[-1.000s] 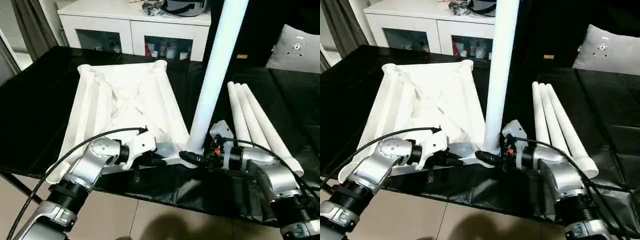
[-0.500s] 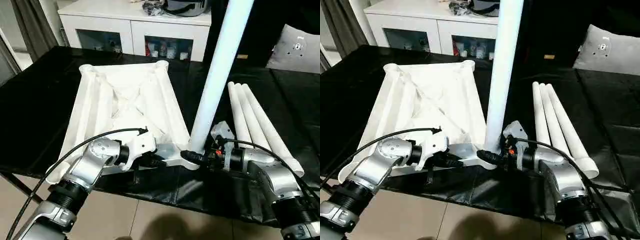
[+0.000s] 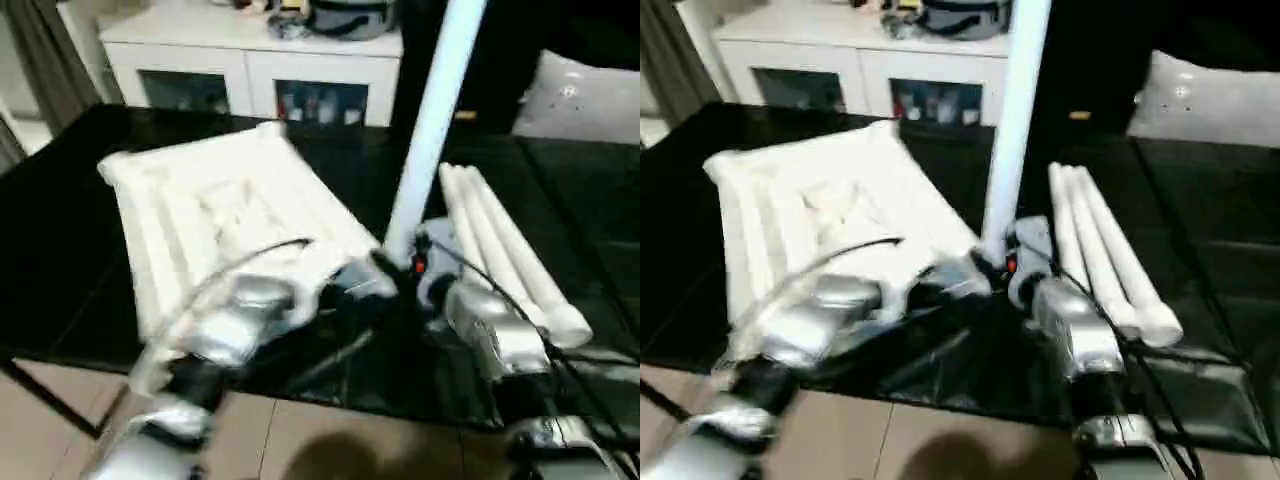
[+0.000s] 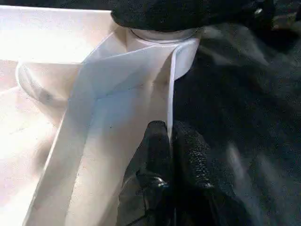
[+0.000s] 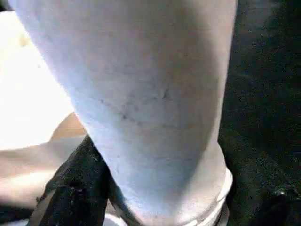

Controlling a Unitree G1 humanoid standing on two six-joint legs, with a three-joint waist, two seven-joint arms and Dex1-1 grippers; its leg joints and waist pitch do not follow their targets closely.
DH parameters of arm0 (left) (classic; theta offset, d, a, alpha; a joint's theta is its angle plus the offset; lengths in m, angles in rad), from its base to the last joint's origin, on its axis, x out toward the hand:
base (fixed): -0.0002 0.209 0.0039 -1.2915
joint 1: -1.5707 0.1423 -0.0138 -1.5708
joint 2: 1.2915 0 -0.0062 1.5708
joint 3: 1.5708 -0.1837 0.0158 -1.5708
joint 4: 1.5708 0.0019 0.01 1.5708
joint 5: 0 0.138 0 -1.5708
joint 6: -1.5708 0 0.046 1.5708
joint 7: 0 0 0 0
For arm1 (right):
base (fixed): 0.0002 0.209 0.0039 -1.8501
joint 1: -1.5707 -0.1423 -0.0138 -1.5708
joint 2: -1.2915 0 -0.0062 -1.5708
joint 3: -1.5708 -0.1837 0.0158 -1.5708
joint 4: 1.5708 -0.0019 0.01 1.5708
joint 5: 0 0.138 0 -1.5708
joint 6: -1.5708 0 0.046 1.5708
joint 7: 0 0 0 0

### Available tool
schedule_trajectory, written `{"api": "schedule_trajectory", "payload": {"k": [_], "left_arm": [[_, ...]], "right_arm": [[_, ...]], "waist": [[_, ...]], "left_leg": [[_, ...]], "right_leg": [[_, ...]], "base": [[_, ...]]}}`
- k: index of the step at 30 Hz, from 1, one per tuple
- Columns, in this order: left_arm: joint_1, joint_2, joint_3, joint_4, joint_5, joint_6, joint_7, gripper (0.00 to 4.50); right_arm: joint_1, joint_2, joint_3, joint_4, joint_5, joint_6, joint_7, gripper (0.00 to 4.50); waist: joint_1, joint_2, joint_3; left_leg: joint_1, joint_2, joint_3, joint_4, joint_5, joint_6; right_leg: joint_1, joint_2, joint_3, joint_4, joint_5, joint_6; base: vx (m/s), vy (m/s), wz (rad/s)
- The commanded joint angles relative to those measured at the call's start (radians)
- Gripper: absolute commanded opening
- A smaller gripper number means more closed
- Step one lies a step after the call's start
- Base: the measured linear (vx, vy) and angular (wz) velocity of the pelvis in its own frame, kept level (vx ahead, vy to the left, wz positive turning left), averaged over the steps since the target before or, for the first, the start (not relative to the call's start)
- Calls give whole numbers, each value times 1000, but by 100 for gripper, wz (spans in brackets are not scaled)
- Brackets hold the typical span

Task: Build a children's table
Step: Rotate leg to tighten

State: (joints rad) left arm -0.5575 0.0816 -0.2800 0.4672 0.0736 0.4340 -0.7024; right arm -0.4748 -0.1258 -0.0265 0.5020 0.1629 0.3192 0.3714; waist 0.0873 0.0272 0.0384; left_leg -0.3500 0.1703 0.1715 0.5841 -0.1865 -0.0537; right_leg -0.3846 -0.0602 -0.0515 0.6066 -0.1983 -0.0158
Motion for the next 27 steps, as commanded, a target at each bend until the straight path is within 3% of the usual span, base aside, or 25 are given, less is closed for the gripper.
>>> {"api": "schedule_trajectory", "payload": {"k": [1, 3, 5, 8, 11, 14, 18, 26, 27], "left_arm": [[-7, -20, 25, 7, -1, -13, 78, 0], [0, -15, 4, -5, 14, -19, 69, 0], [3, 4, -8, -7, 27, -36, 66, 0], [5, 39, -19, 2, 47, -67, 60, 0], [12, 84, -35, 15, 65, -116, 29, 0], [19, 109, -36, 30, 69, -162, 11, 0], [25, 139, -48, 41, 64, -199, -25, 0], [62, 255, -128, 5, 50, -351, -252, 0], [61, 264, -139, 7, 58, -361, -265, 0]], "right_arm": [[36, 29, 32, 60, -23, 19, -11, 348], [36, 33, 39, 54, -27, 5, -6, 348], [38, 32, 37, 46, -26, -11, -4, 384], [47, 18, 32, 29, -22, -42, 12, 393], [67, -19, 29, 8, -7, -105, 94, 415], [97, -76, 38, -28, 3, -166, 211, 447], [122, -135, 38, -68, 24, -172, 304, 447], [129, -242, 63, -113, 45, -200, 502, 447], [128, -246, 69, -113, 48, -199, 521, 447]], "waist": [[2, -13, -43], [2, -12, -45], [3, -12, -47], [2, -12, -44], [3, -11, -41], [0, -12, -43], [0, -14, -50], [9, -14, -54], [8, -18, -54]], "left_leg": [[1, 49, -25, -77, -278, 9], [-1, 51, -24, -77, -249, 18], [-4, 50, -22, -76, -224, 26], [-4, 51, -22, -79, -243, 26], [-3, 53, -24, -81, -276, 25], [-7, 52, -24, -81, -257, 35], [-12, 54, -19, -73, -183, 63], [-14, 57, -16, -66, -141, 91], [-14, 58, -15, -66, -139, 92]], "right_leg": [[27, -91, 48, -109, -442, -108], [30, -86, 48, -101, -368, -125], [34, -87, 48, -96, -311, -143], [34, -87, 47, -99, -336, -142], [32, -90, 47, -106, -395, -119], [37, -89, 47, -104, -374, -118], [40, -85, 45, -90, -229, -166], [39, -88, 41, -80, -166, -193], [39, -87, 41, -79, -158, -197]], "base": [[0, 0, 0], [0, 0, 0], [0, 0, 0], [0, 0, 0], [0, 0, 0], [0, 0, 0], [0, 0, 0], [0, 0, 0], [0, 0, 0]]}}
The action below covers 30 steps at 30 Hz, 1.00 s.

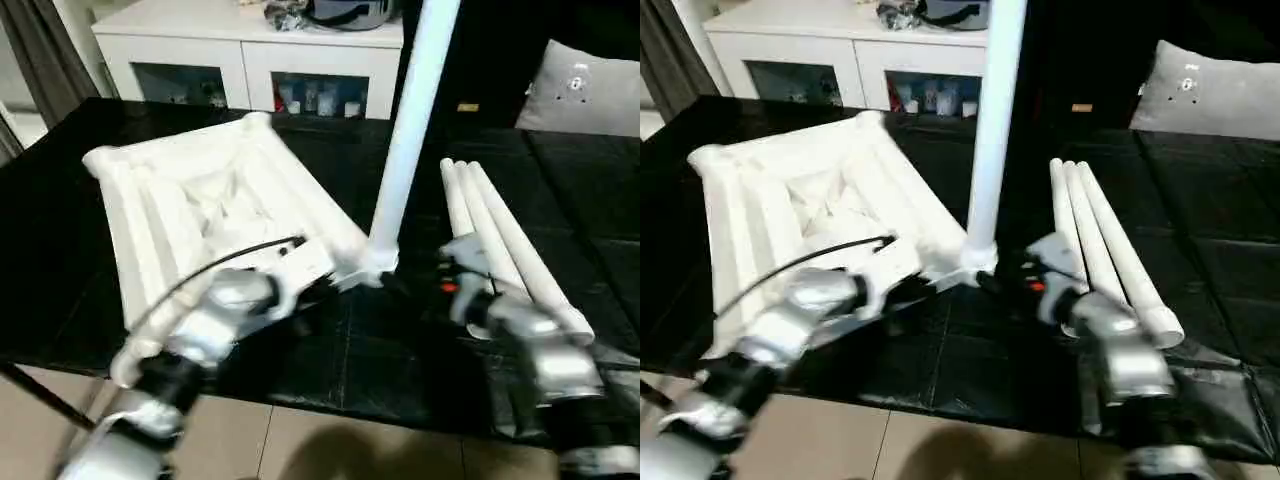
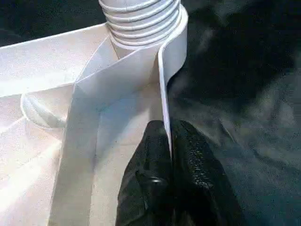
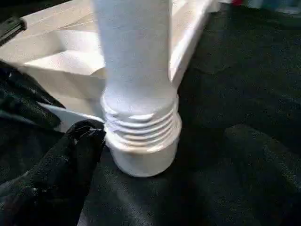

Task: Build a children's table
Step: Rotate leg to tighten

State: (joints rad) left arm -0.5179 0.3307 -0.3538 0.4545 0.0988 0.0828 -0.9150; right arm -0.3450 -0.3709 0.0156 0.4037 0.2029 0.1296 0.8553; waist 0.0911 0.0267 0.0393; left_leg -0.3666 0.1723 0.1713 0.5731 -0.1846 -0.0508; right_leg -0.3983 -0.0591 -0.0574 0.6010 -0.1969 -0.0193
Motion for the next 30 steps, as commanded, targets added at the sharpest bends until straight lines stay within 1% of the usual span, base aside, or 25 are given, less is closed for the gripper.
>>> {"api": "schedule_trajectory", "payload": {"k": [1, 2, 3, 4, 5, 6, 7, 9, 10, 12, 15, 16, 17, 18, 22, 26, 30], "left_arm": [[20, 20, -71, 24, 38, -17, -58, 0], [18, 24, -77, 29, 43, -28, -63, 0], [15, 31, -85, 32, 43, -44, -88, 0], [10, 38, -94, 36, 39, -61, -121, 0], [8, 41, -96, 37, 35, -67, -138, 0], [7, 43, -96, 38, 31, -71, -147, 0], [7, 43, -96, 38, 30, -72, -149, 0], [6, 57, -98, 24, 9, -76, -205, 0], [6, 57, -98, 24, 9, -76, -205, 0], [5, 64, -99, 19, 0, -76, -233, 0], [1, 70, -101, 22, -3, -79, -252, 0], [1, 69, -101, 24, -3, -80, -253, 0], [1, 69, -101, 24, -3, -80, -253, 0], [1, 69, -101, 24, -3, -80, -253, 0], [1, 68, -95, 33, -5, -86, -269, 0], [4, 68, -94, 32, -8, -83, -274, 0], [15, 63, -86, 23, -22, -67, -273, 0]], "right_arm": [[-3, -3, 30, -15, 12, -8, 50, 447], [-3, -5, 33, -15, 13, -7, 62, 447], [-3, -11, 51, -18, 11, -9, 89, 447], [-3, -18, 74, -18, 5, -13, 120, 447], [-5, -21, 83, -18, 4, -13, 132, 431], [-5, -22, 86, -17, 5, -12, 138, 420], [-6, -23, 87, -16, 5, -12, 140, 412], [-14, -17, 89, -5, 8, -5, 159, 407], [-14, -17, 89, -5, 8, -5, 159, 407], [-20, -14, 89, 4, 7, -9, 170, 370], [-29, -15, 91, 9, 11, -10, 188, 357], [-29, -16, 92, 10, 13, -11, 193, 332], [-29, -16, 92, 10, 13, -11, 194, 332], [-29, -16, 92, 10, 13, -11, 194, 321], [-21, -22, 100, 1, 23, -2, 229, 283], [-14, -21, 102, -2, 23, 2, 238, 276], [3, -17, 105, -15, 25, 11, 242, 274]], "waist": [[5, -13, -54], [5, -17, -54], [8, -14, -54], [9, -18, -54], [12, -15, -54], [15, -17, -53], [17, -17, -54], [24, -17, -54], [24, -17, -54], [27, -17, -55], [27, -18, -56], [27, -17, -55], [28, -21, -55], [28, -20, -56], [29, -20, -57], [31, -19, -57], [32, -20, -56]], "left_leg": [[3, 57, -15, -55, -140, 91], [3, 58, -15, -55, -143, 90], [6, 58, -15, -54, -150, 90], [5, 59, -14, -54, -152, 91], [6, 61, -15, -55, -149, 87], [6, 61, -14, -55, -149, 84], [7, 61, -14, -55, -147, 83], [8, 61, -13, -55, -148, 77], [8, 61, -13, -55, -147, 77], [7, 61, -14, -55, -141, 74], [7, 61, -13, -54, -141, 73], [7, 61, -14, -54, -139, 73], [6, 61, -13, -54, -137, 75], [6, 60, -14, -53, -129, 77], [6, 60, -13, -52, -126, 78], [5, 60, -13, -51, -124, 80], [7, 60, -13, -52, -136, 76]], "right_leg": [[51, -87, 47, -70, -139, -204], [51, -87, 46, -70, -135, -206], [51, -89, 46, -71, -140, -210], [51, -88, 46, -71, -142, -210], [52, -89, 46, -68, -141, -211], [51, -90, 47, -68, -140, -210], [51, -90, 47, -67, -139, -210], [50, -91, 48, -67, -144, -209], [50, -91, 48, -67, -143, -209], [51, -91, 47, -64, -133, -210], [53, -91, 47, -62, -123, -215], [52, -91, 47, -62, -123, -215], [53, -91, 47, -62, -124, -213], [53, -91, 46, -60, -116, -213], [54, -91, 46, -60, -111, -214], [54, -91, 45, -60, -113, -213], [53, -91, 45, -62, -136, -211]], "base": [[0, 0, 0], [0, 0, 0], [0, 0, 0], [0, 0, 0], [0, 0, 0], [0, 0, 0], [0, 0, 0], [0, 0, 0], [0, 0, 0], [0, 0, 0], [0, 0, 0], [0, 0, 0], [0, 0, 0], [0, 0, 0], [0, 0, 0], [0, 0, 0], [0, 0, 0]]}}
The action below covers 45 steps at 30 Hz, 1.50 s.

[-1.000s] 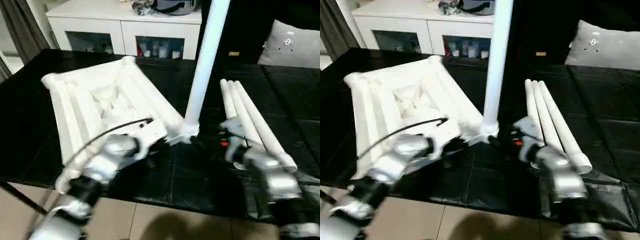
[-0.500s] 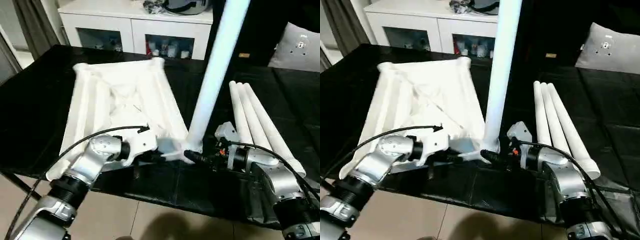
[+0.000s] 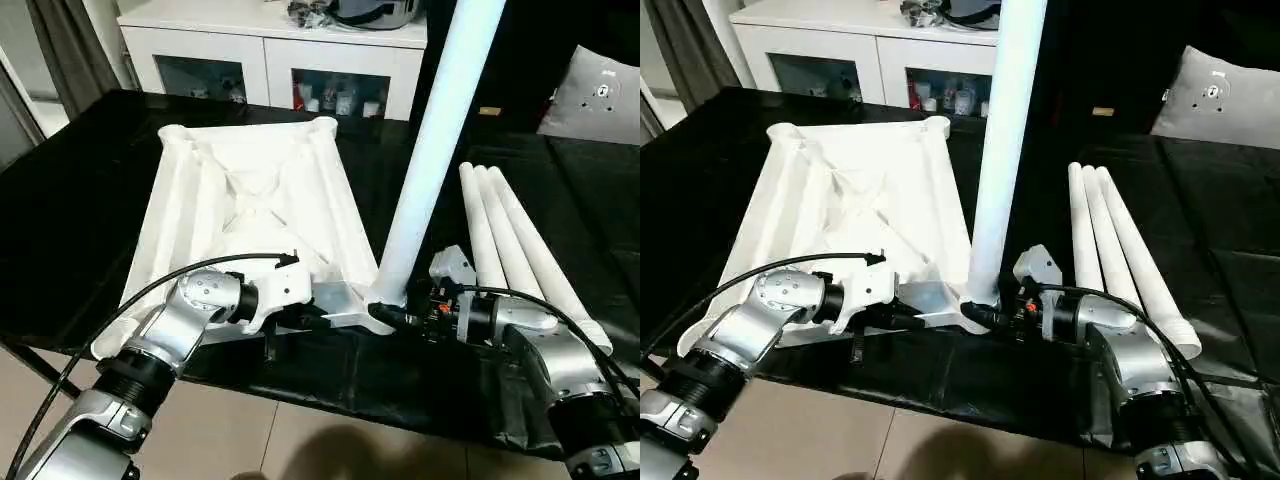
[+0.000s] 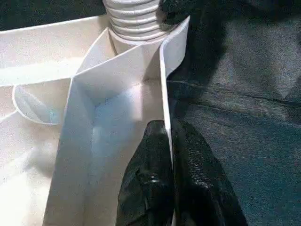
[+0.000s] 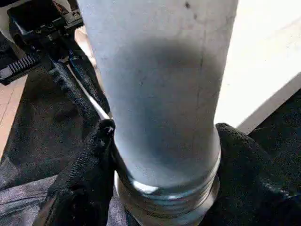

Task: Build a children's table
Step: Rotate leg to tighten

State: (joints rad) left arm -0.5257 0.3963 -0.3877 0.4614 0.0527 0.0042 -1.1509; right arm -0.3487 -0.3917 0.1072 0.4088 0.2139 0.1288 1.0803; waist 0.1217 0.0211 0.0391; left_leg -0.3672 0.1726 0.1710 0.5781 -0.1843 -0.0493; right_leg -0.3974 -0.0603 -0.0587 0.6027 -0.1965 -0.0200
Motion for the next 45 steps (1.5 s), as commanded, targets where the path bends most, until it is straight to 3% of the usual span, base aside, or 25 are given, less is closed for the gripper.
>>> {"api": "schedule_trajectory", "payload": {"k": [1, 4, 6, 9, 11, 12, 13, 14, 15, 17, 20, 22, 25, 32, 39, 45], "left_arm": [[28, -9, -45, 8, 13, 25, -33, 0], [44, -53, -2, -26, -23, 112, 34, 0], [42, -91, 24, -31, -30, 173, 101, 0], [34, -141, 55, -31, -29, 250, 195, 0], [24, -185, 79, -28, -28, 307, 275, 0], [3, -253, 115, -19, -23, 370, 398, 0], [-12, -300, 138, -11, -18, 400, 483, 0], [-18, -323, 140, -12, -12, 402, 516, 0], [-19, -329, 137, -14, -10, 397, 522, 0], [-18, -341, 123, -25, 1, 380, 525, 0], [-5, -332, 95, -47, 27, 363, 501, 0], [1, -314, 84, -54, 41, 370, 491, 0], [5, -290, 75, -58, 56, 377, 489, 0], [12, -238, 60, -37, 65, 343, 447, 0], [33, -148, 19, -25, 58, 261, 306, 0], [49, -63, -21, -39, 46, 163, 153, 0]], "right_arm": [[14, 6, 16, -25, 12, 13, 13, 273], [25, 41, 11, -31, -2, 51, -74, 273], [14, 78, 0, -10, -24, 71, -170, 273], [-6, 128, -17, 30, -56, 83, -295, 272], [-29, 171, -43, 68, -63, 97, -398, 272], [-60, 226, -80, 122, -61, 103, -517, 272], [-80, 260, -101, 156, -58, 102, -587, 272], [-88, 275, -107, 176, -60, 90, -616, 272], [-89, 278, -108, 181, -61, 82, -622, 272], [-89, 285, -111, 187, -61, 65, -634, 328], [-77, 287, -121, 170, -47, 50, -627, 361], [-68, 279, -125, 156, -52, 41, -618, 361], [-56, 260, -133, 142, -59, 12, -593, 398], [-32, 181, -131, 92, -34, -29, -472, 445], [-23, 65, -126, 44, -4, -29, -288, 445], [7, -15, -63, -42, 23, 3, -95, 445]], "waist": [[1, -14, -56], [-4, -13, -55], [-10, -13, -52], [-19, -15, -43], [-28, -15, -36], [-33, -14, -35], [-42, -13, -34], [-45, -16, -36], [-40, -5, -40], [-36, -12, -46], [-30, -11, -51], [-27, -11, -52], [-28, -6, -50], [-30, -10, -48], [-30, -10, -48], [-24, -11, -50]], "left_leg": [[8, 61, -13, -58, -139, 71], [7, 61, -13, -59, -138, 67], [8, 59, -14, -61, -164, 56], [11, 56, -18, -68, -224, 21], [22, 53, -21, -70, -295, 7], [20, 52, -22, -71, -306, 1], [32, 50, -25, -70, -337, -11], [29, 48, -26, -70, -331, -10], [24, 50, -28, -72, -305, -5], [18, 51, -23, -72, -259, 20], [12, 52, -19, -68, -185, 49], [10, 51, -16, -66, -162, 60], [10, 52, -17, -68, -169, 60], [10, 53, -19, -72, -202, 58], [8, 53, -17, -69, -186, 73], [10, 58, -17, -67, -173, 87]], "right_leg": [[52, -90, 47, -64, -141, -208], [51, -90, 47, -65, -136, -216], [50, -91, 48, -69, -187, -209], [47, -92, 48, -85, -338, -176], [39, -96, 47, -104, -475, -139], [38, -95, 48, -101, -490, -135], [32, -95, 44, -111, -552, -117], [35, -95, 44, -112, -556, -111], [41, -96, 45, -109, -515, -109], [45, -92, 48, -106, -410, -119], [51, -90, 49, -90, -261, -152], [53, -92, 47, -87, -219, -168], [54, -90, 44, -88, -231, -173], [57, -90, 44, -93, -275, -157], [56, -90, 43, -94, -285, -157], [57, -89, 43, -84, -209, -184]], "base": [[0, 0, 0], [0, 0, 0], [0, 0, 0], [0, 0, 0], [0, 0, 0], [0, 0, 0], [0, 0, 0], [0, 0, 0], [0, 0, 0], [0, 0, 0], [0, 0, 0], [0, 0, 0], [0, 0, 0], [0, 0, 0], [0, 0, 0], [0, 0, 0]]}}
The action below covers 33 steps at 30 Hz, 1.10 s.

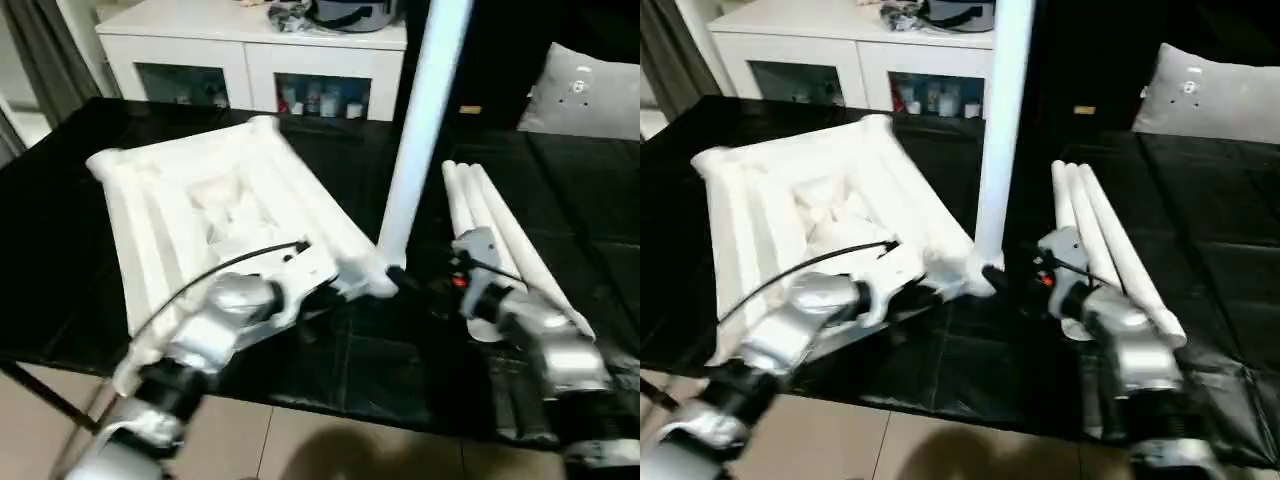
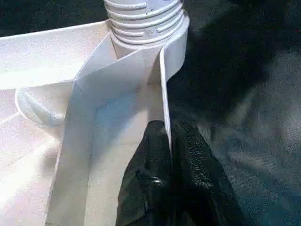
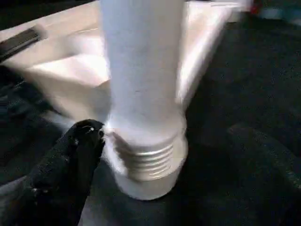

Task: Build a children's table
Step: Rotate leg to tighten

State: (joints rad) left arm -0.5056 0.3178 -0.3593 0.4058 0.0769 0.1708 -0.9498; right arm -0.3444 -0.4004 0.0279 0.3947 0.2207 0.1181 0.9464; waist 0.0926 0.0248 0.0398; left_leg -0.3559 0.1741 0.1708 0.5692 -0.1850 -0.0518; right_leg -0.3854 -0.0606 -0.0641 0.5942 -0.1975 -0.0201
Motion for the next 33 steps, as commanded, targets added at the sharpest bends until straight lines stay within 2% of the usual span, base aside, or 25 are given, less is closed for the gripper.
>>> {"api": "schedule_trajectory", "payload": {"k": [1, 5, 7, 10, 11, 12, 16, 17, 20, 23, 29, 33], "left_arm": [[31, 28, -54, 9, 14, -20, -80, 0], [35, 60, -70, -13, -8, -30, -164, 0], [36, 80, -86, -20, -18, -37, -214, 0], [39, 93, -94, -27, -26, -38, -257, 0], [41, 95, -95, -30, -29, -38, -267, 0], [42, 96, -95, -33, -32, -37, -273, 0], [45, 101, -95, -39, -35, -33, -283, 0], [44, 103, -95, -40, -36, -33, -285, 0], [43, 107, -96, -37, -37, -33, -289, 0], [46, 107, -94, -39, -36, -26, -293, 0], [52, 93, -81, -42, -54, -10, -284, 0], [57, 68, -57, -56, -79, 22, -255, 0]], "right_arm": [[4, -17, 30, -33, 16, 14, 63, 445], [3, -35, 58, -36, 13, 17, 120, 445], [1, -37, 67, -37, 22, 31, 157, 409], [3, -38, 79, -43, 34, 43, 185, 404], [3, -39, 83, -46, 36, 45, 193, 374], [4, -41, 86, -48, 39, 49, 199, 374], [9, -46, 95, -58, 46, 68, 222, 363], [10, -48, 98, -60, 46, 73, 228, 327], [17, -52, 104, -65, 44, 84, 242, 321], [24, -52, 107, -68, 47, 91, 246, 286], [44, -46, 113, -76, 51, 105, 235, 268], [66, -25, 110, -99, 65, 125, 213, 266]], "waist": [[4, -13, -50], [9, -12, -50], [13, -11, -49], [23, -10, -50], [24, -11, -51], [25, -11, -50], [26, -12, -51], [26, -13, -51], [27, -12, -52], [27, -13, -52], [27, -12, -49], [28, -13, -51]], "left_leg": [[0, 59, -16, -59, -174, 88], [2, 60, -15, -59, -177, 79], [4, 61, -15, -60, -182, 75], [6, 64, -14, -59, -174, 71], [6, 63, -13, -59, -173, 70], [5, 63, -14, -59, -173, 70], [3, 62, -14, -59, -175, 67], [3, 60, -14, -59, -174, 66], [3, 61, -15, -58, -158, 66], [2, 60, -14, -57, -156, 70], [6, 61, -15, -61, -189, 58], [6, 61, -16, -60, -177, 56]], "right_leg": [[43, -89, 48, -74, -199, -197], [43, -91, 49, -71, -199, -208], [42, -90, 49, -71, -208, -208], [40, -91, 51, -69, -196, -210], [40, -90, 50, -68, -190, -212], [41, -91, 50, -68, -189, -212], [44, -91, 50, -67, -190, -210], [44, -91, 50, -68, -199, -206], [44, -91, 50, -66, -184, -206], [45, -91, 49, -65, -174, -208], [43, -92, 50, -73, -240, -195], [45, -92, 50, -70, -223, -197]], "base": [[0, 0, 0], [0, 0, 0], [0, 0, 0], [0, 0, 0], [0, 0, 0], [0, 0, 0], [0, 0, 0], [0, 0, 0], [0, 0, 0], [0, 0, 0], [0, 0, 0], [0, 0, 0]]}}
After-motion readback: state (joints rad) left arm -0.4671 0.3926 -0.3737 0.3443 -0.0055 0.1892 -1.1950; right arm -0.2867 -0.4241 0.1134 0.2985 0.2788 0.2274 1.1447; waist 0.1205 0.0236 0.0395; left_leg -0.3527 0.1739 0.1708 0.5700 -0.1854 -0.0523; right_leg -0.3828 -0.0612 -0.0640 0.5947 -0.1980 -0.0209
